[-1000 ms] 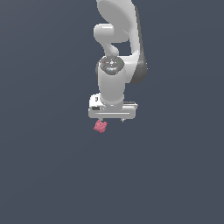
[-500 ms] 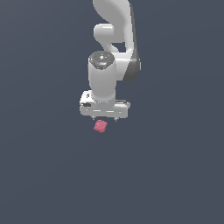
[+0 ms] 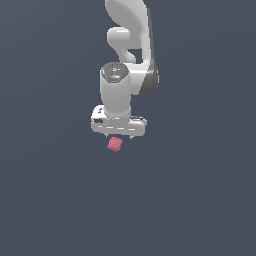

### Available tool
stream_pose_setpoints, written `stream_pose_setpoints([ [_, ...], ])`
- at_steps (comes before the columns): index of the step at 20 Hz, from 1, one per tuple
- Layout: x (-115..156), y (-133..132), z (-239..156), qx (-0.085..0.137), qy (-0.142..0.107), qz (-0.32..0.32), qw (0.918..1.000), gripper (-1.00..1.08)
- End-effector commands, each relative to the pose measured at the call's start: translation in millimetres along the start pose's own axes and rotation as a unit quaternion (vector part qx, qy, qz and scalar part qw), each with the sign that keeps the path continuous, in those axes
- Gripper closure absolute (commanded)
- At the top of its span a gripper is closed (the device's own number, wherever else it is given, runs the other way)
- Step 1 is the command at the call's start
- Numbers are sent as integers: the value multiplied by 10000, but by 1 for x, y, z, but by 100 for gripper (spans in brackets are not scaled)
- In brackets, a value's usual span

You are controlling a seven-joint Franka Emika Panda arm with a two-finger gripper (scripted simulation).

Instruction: Pick up the object and move it to a goal position.

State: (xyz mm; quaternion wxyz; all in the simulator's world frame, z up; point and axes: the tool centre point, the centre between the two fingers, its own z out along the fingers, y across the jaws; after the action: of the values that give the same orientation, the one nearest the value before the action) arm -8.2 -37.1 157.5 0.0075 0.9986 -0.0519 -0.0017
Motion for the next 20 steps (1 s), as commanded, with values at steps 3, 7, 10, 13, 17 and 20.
stream_pose_setpoints([
  [3,-7,8,20,32,-2,290,9996,-92],
  [7,-16,17,43,60,1,639,9979,-92],
  [10,-21,23,55,70,3,836,9965,-92],
  [13,-25,27,63,75,5,964,9953,-92],
  [17,-27,29,67,76,6,1026,9947,-92],
  [20,-27,28,67,75,0,1004,9949,-92],
])
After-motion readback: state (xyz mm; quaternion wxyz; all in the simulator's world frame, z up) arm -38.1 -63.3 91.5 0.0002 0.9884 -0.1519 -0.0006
